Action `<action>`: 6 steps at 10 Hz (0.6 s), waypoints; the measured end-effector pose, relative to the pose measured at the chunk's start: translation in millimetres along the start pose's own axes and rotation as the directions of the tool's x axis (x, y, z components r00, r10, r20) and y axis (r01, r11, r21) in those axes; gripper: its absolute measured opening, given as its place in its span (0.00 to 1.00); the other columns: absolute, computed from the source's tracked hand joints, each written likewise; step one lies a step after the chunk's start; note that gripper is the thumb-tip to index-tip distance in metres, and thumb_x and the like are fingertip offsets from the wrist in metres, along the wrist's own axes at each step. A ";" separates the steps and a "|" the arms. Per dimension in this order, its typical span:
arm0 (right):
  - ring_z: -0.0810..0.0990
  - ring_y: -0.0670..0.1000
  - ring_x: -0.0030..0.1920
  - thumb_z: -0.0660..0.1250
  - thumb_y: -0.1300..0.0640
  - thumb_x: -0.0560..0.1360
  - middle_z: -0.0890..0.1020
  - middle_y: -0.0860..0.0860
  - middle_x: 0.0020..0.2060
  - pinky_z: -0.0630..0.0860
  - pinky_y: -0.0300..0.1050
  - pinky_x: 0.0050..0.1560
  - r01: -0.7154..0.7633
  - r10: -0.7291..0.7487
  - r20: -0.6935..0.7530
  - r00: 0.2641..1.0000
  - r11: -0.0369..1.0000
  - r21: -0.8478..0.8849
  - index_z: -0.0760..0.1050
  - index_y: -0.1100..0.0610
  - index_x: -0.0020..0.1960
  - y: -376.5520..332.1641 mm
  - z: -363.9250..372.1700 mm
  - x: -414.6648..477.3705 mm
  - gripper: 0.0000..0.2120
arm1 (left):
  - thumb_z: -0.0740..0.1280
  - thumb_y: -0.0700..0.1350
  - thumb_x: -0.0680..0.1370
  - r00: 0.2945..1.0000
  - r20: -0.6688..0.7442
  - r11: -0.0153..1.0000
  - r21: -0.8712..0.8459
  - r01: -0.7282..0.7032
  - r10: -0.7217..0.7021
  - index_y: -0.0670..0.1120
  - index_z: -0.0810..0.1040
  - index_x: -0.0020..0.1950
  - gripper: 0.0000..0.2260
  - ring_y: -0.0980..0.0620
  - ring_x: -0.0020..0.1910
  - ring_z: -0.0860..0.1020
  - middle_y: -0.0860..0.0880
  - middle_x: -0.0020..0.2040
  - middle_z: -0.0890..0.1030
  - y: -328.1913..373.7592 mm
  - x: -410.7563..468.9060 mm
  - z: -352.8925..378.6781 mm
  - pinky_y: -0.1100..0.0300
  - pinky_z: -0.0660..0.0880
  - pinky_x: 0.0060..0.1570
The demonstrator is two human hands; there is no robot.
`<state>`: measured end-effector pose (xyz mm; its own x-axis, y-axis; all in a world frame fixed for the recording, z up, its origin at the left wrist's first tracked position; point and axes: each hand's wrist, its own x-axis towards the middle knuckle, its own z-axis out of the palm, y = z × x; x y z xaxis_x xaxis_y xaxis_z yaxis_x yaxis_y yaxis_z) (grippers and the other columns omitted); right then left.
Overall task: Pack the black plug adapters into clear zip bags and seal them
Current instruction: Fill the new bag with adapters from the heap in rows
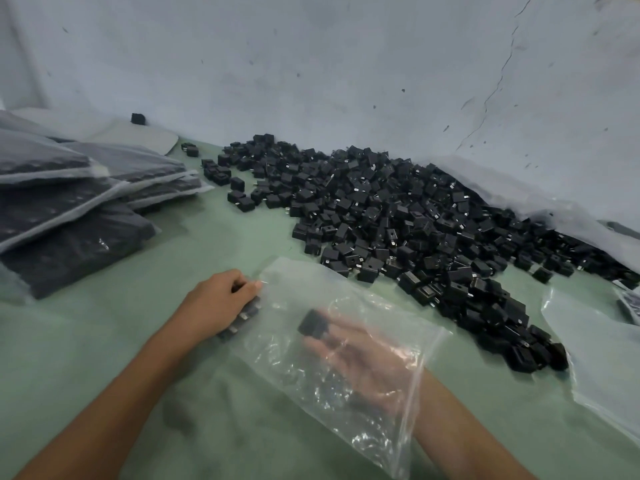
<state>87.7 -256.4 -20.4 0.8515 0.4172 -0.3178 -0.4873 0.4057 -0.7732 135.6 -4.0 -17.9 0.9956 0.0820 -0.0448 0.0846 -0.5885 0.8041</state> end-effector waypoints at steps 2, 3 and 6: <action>0.85 0.49 0.44 0.63 0.68 0.78 0.73 0.73 0.64 0.80 0.36 0.44 0.016 -0.019 -0.009 1.000 0.962 -0.271 0.70 0.74 0.67 -10.1 43.2 59.8 0.18 | 0.64 0.61 0.79 1.000 0.005 1.000 -0.003 -0.010 0.010 0.50 0.75 0.41 0.16 0.51 0.25 0.80 0.53 0.31 0.82 -0.7 -0.5 0.3 0.54 0.78 0.29; 0.83 0.54 0.49 0.65 0.65 0.80 0.80 0.67 0.57 0.80 0.49 0.53 0.135 -0.175 -0.029 0.984 0.846 -0.515 0.80 0.61 0.58 -6.2 45.5 74.5 0.09 | 0.63 0.61 0.79 1.000 0.000 1.000 0.000 -0.013 0.013 0.49 0.75 0.41 0.16 0.51 0.25 0.80 0.53 0.31 0.82 -0.5 -1.4 0.5 0.54 0.79 0.28; 0.82 0.33 0.39 0.66 0.69 0.76 0.87 0.47 0.43 0.75 0.29 0.42 0.241 -0.405 -0.007 0.914 0.558 -0.794 0.85 0.45 0.48 23.9 57.4 74.5 0.19 | 0.62 0.62 0.79 1.000 -0.031 0.997 0.080 0.002 0.000 0.52 0.75 0.42 0.16 0.52 0.26 0.81 0.52 0.31 0.82 -2.6 1.6 2.1 0.48 0.82 0.33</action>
<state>128.4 -169.0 -31.1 0.9773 0.2110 0.0192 0.0875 -0.3192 -0.9437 137.0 -4.1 -21.4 0.9940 0.1066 -0.0264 0.0899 -0.6511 0.7536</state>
